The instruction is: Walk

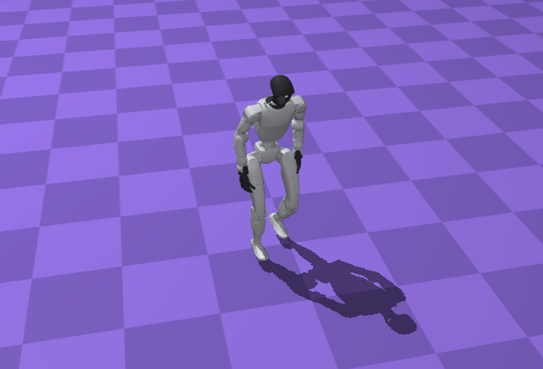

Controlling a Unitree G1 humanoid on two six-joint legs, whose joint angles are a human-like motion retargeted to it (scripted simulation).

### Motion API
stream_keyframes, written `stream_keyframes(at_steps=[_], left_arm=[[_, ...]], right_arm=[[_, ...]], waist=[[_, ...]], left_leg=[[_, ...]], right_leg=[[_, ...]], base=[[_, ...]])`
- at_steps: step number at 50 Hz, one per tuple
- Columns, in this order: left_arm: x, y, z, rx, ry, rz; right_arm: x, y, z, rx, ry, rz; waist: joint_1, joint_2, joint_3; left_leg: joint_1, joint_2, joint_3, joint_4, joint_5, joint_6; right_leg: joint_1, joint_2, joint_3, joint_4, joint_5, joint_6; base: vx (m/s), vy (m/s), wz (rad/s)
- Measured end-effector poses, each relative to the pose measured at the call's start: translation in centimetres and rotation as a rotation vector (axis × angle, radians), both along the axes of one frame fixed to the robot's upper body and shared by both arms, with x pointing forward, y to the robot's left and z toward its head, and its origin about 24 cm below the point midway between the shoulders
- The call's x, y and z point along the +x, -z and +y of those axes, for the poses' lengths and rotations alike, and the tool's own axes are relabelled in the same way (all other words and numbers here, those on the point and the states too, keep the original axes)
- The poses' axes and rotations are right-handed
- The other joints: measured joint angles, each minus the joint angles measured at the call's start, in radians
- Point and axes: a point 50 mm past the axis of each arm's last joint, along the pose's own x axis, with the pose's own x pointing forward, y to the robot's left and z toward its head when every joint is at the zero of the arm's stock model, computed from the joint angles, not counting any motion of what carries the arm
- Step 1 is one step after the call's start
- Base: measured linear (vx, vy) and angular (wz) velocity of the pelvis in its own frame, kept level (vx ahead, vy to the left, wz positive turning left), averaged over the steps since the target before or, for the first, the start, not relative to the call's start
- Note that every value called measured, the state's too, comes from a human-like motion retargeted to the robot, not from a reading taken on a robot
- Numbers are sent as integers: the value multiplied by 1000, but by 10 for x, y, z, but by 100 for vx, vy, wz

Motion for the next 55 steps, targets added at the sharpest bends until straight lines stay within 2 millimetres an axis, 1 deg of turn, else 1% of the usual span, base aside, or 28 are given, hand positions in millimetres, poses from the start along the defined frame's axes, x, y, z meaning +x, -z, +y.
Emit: stream_keyframes(at_steps=[10, 15, 18, 20, 25, 29, 32, 35, 38, 40, 42, 45, 48, 51, 55], left_arm=[[4, -4, 0, -17, 1, -30], [16, -9, -1, -34, -14, -76], [18, -11, -7, -55, -22, -89], [16, -10, -12, -70, -26, -86], [11, -8, -16, -82, -42, -75], [10, -8, -15, -78, -48, -72], [8, -7, -14, -76, -54, -70], [6, -6, -12, -72, -62, -66], [5, -5, -10, -63, -66, -63], [5, -5, -7, -52, -65, -63], [4, -5, -5, -39, -66, -58], [-1, -3, -2, -23, -75, -44], [-5, -2, 1, -21, -94, -37], [-4, -2, 1, -36, -118, -40], [-12, 0, -2, -58, -127, -23]], right_arm=[[10, -7, 5, 34, 5, -53], [23, -14, 4, 31, 17, -108], [26, -17, 4, 22, 23, -127], [24, -15, 3, 17, 29, -119], [4, -3, 6, 10, 33, -47], [-2, 0, 6, -4, 23, -22], [-6, 2, 6, -12, 16, -10], [-10, 3, 6, -14, 12, -1], [-11, 4, 8, -5, 20, 0], [-11, 4, 9, 2, 30, -2], [-12, 4, 9, 9, 40, -2], [-17, 5, 11, 16, 53, 1], [-18, 5, 12, 20, 61, -9], [-14, 2, 11, 24, 70, -34], [-13, -1, 9, 25, 81, -60]], waist=[[-7, 4, 0], [-16, 1, 10], [-22, 0, 18], [-26, 0, 22], [-33, 5, 28], [-36, 10, 22], [-40, 9, 15], [-49, 2, 6], [-64, -15, -3], [-75, -30, -7], [-83, -45, -8], [-87, -66, -11], [-89, -93, -17], [-92, -128, -26], [-79, -161, -59]], left_leg=[[-56, 13, 9, 114, 31, -18], [-92, 14, 27, 231, 108, -42], [-110, 19, 43, 313, 172, -55], [-119, 20, 50, 357, 191, -56], [-122, 15, 53, 404, 188, -45], [-98, 9, 57, 355, 136, -22], [-70, 2, 69, 268, 80, 0], [-42, -10, 92, 140, 28, 28], [-26, -29, 126, 1, -13, 62], [-24, -48, 145, -79, -23, 75], [-34, -64, 159, -127, -36, 87], [-69, -82, 178, -151, -51, 104], [-104, -106, 195, -182, -23, 112], [-119, -155, 204, -283, 67, 110], [-163, -201, 201, -390, 194, 105]], right_leg=[[-46, 10, 3, 56, -9, -10], [-83, 6, 0, 90, -8, -19], [-114, 2, -1, 122, -8, -24], [-134, -3, -1, 142, -6, -25], [-172, -9, -2, 167, 22, -17], [-186, -15, -4, 156, 75, 10], [-195, -21, -1, 132, 144, 43], [-216, -28, 8, 100, 244, 88], [-263, -39, 39, 80, 364, 153], [-296, -52, 59, 91, 383, 180], [-323, -72, 63, 138, 335, 182], [-353, -101, 56, 260, 233, 170], [-353, -146, 43, 425, 141, 145], [-320, -195, 45, 577, 85, 128], [-242, -209, 63, 697, 81, 136]], base=[[-3, 0, -3], [-9, 2, 1], [-12, 4, 5], [-13, 5, 5], [-16, 8, 1], [-21, 11, -4], [-25, 14, -9], [-29, 15, -13], [-34, 15, -10], [-38, 13, -8], [-41, 11, -13], [-43, 7, -13], [-44, 3, -2], [-43, 0, 9], [-42, -3, 3]])
